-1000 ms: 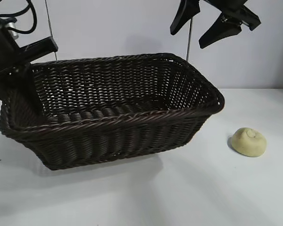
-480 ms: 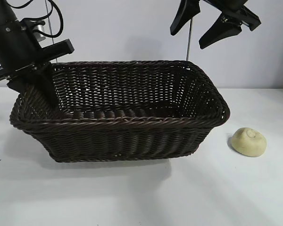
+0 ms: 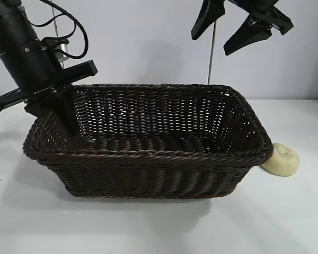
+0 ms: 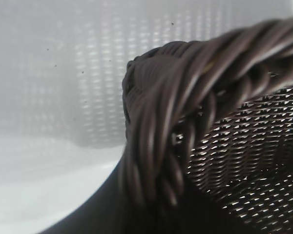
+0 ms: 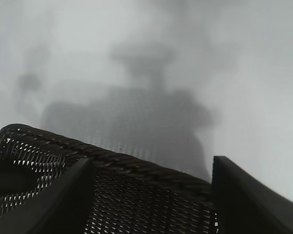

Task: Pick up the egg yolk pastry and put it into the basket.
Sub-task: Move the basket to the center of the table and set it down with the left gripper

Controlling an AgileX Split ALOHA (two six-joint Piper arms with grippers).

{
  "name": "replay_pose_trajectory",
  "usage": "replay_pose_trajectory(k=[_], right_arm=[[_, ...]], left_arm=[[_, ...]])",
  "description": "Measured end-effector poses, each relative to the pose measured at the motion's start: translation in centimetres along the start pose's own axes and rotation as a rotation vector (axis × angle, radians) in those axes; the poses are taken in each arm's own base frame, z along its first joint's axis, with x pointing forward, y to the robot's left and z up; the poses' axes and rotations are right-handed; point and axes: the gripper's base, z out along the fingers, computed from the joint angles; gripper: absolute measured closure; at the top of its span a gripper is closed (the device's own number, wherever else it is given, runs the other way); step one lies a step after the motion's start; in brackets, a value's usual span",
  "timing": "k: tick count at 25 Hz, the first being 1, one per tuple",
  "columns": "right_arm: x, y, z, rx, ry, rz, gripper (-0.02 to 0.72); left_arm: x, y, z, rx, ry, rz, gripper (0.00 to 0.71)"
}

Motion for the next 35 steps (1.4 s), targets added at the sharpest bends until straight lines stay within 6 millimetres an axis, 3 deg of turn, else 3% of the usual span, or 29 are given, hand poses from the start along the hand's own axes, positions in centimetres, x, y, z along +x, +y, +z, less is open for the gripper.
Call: replay_pose_trajectory(k=[9,22,29,35], right_arm=[[0.0,0.0,0.0,0.000,0.000,0.000,0.208],[0.0,0.0,0.0,0.000,0.000,0.000,0.208],[0.0,0.0,0.0,0.000,0.001,0.000,0.208],[0.0,0.0,0.0,0.000,0.001,0.000,0.208]], left_arm=[[-1.6,0.2,1.2,0.007,-0.003,0.029,0.610],[-2.2,0.4,1.9,0.005,-0.037,0.056,0.610],[-2.3,1.4,4.3,-0.002,0.028,0.033,0.610],[-2.4,1.4,4.4,0.003,0.023,0.030,0.610]])
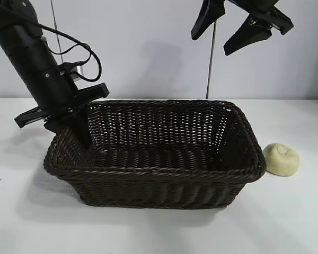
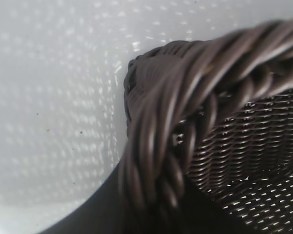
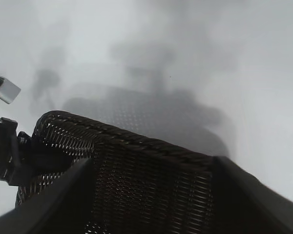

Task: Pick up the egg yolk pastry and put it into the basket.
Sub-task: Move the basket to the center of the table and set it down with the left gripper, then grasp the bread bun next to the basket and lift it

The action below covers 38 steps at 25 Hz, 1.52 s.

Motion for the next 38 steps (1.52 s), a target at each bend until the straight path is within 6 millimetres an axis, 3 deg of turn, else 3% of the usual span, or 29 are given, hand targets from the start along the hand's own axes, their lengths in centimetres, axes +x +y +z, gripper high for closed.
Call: replay_pose_trajectory(k=[5,11,14,23,33,38], right_arm=[[0.0,0.0,0.0,0.000,0.000,0.000,0.208],[0.0,0.0,0.0,0.000,0.000,0.000,0.208],[0.0,0.0,0.0,0.000,0.000,0.000,0.208],[0.0,0.0,0.0,0.000,0.000,0.000,0.208],[0.0,0.0,0.0,0.000,0.000,0.000,0.208],[0.0,0.0,0.0,0.000,0.000,0.000,0.208]], left_arm=[[0.0,0.0,0.0,0.004,-0.001,-0.001,0.574],[0.0,-0.3,-0.3,0.017,-0.009,-0.005,0.291],[0.0,-0.6,-1.2,0.016,-0.028,0.007,0.244],[0.8,-1.8,-5.0,-0.024,-0.085,0.074,0.229],[2.9,-2.9,-12.8,-0.009,-0.242,0.100,0.229],[4.1,-4.1,-15.1,0.066,-0.275,0.095,0.229]])
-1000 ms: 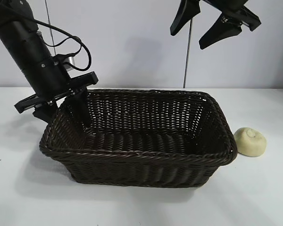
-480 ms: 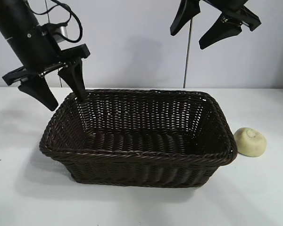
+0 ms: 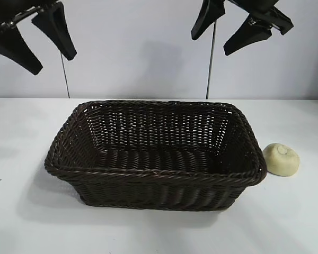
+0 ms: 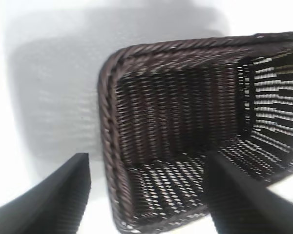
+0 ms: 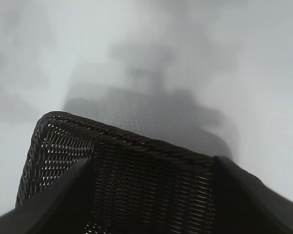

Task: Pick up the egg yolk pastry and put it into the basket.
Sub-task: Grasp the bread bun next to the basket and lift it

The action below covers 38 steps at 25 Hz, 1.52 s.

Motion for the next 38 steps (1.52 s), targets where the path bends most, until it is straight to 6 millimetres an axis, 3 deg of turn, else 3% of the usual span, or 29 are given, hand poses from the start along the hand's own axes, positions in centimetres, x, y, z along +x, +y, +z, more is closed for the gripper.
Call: replay_pose_trajectory(k=[8,20,38], right_arm=[[0.0,0.0,0.0,0.000,0.000,0.000,0.208],[0.0,0.0,0.0,0.000,0.000,0.000,0.208],[0.0,0.0,0.0,0.000,-0.001,0.000,0.208]], left_arm=[[0.0,-1.6,-2.2,0.069,-0.099,-0.021,0.231],[0.8,-0.9,0.1,0.134,-0.122,-0.141,0.231],[0.6,-0.8,0.2,0.144,-0.147,-0.160,0.231]])
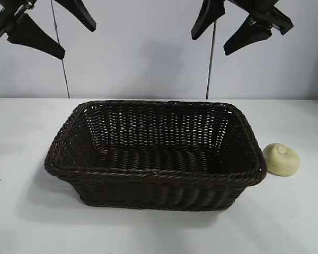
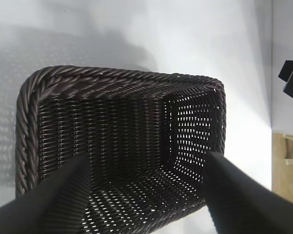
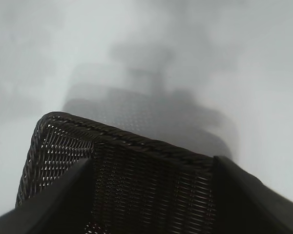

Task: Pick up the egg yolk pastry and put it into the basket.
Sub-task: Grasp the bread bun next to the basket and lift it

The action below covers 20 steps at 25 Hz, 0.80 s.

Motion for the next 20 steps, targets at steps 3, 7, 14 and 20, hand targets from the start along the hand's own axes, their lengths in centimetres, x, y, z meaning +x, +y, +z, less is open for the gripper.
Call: replay_pose_trajectory(k=[3,7,14,20], right_arm=[[0.0,0.0,0.0,0.000,0.000,0.000,0.208],[0.3,-0.1,0.0,0.001,0.034,-0.003,0.208],[0.3,-4.2,-1.5,0.063,0.093,0.070,0.208],[0.4,-8.4,-3.3,0.114,0.116,0.156,0.208]], left_arm=[[0.0,0.1,0.1,-0.001,-0.002,-0.003,0.231],[-0.1,0.1,0.1,-0.004,-0.013,-0.005,0.231],[-0.1,0.2,0.2,-0.004,-0.016,-0.006,0.231],[-0.1,0.2,0.2,-0.005,-0.015,-0.007,0.231]])
